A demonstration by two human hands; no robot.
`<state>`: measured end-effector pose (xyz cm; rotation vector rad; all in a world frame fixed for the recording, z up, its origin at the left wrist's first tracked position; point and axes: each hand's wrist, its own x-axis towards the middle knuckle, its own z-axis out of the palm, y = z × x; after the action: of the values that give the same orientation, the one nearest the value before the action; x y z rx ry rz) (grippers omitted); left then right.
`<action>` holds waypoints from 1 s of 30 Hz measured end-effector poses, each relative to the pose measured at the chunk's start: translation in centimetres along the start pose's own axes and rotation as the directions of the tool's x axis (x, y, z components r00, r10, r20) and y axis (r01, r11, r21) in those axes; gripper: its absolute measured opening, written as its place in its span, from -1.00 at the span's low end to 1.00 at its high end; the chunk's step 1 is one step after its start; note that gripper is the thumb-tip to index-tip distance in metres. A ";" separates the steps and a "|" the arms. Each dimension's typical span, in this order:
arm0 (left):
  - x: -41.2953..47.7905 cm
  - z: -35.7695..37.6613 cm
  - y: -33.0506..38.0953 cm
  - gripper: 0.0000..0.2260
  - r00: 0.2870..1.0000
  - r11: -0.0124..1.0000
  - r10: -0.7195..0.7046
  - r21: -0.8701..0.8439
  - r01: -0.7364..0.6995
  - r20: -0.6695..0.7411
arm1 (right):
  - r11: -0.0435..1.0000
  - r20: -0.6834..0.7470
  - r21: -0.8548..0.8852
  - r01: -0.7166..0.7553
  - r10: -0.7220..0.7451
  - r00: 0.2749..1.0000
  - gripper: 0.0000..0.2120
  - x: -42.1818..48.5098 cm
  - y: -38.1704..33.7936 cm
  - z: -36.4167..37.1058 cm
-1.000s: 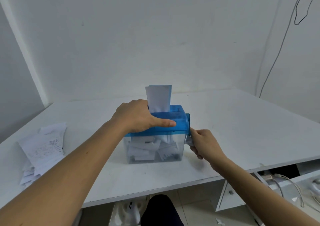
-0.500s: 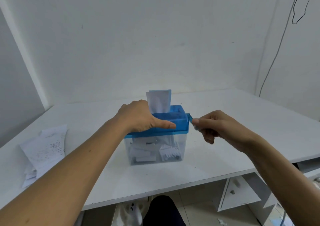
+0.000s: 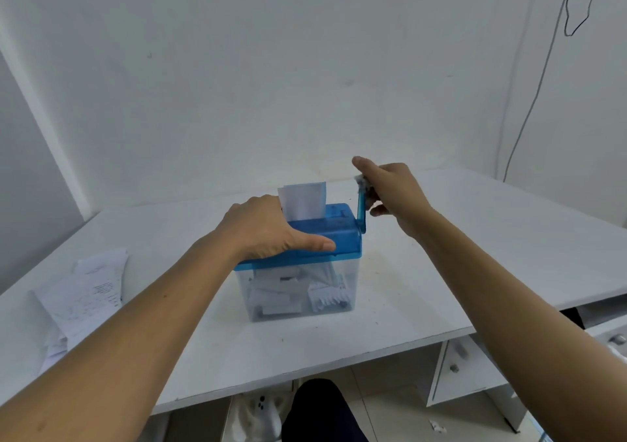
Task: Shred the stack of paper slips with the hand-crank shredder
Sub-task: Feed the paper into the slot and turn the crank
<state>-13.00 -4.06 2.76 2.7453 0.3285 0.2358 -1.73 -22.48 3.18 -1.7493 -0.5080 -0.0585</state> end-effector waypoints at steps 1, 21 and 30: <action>0.0 0.0 0.0 -0.06 1.000 1.000 -0.001 0.000 0.001 -0.005 | 1.000 0.000 -0.007 -0.009 0.009 1.000 -0.62 0.4 0.1 0.1; -0.3 0.0 -0.1 -0.12 1.000 1.000 0.001 0.007 -0.001 -0.019 | 0.921 0.048 -0.238 -0.310 0.330 0.943 -0.69 -0.7 6.5 2.7; -0.5 -0.1 0.2 -0.21 1.000 1.000 0.013 -0.021 -0.013 -0.007 | 0.855 0.166 -0.425 -0.297 0.396 0.903 -0.70 -4.6 6.5 1.6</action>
<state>-13.49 -4.34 2.89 2.7270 0.3076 0.2503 -3.85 -23.31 -4.62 -2.2382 -0.3627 0.3469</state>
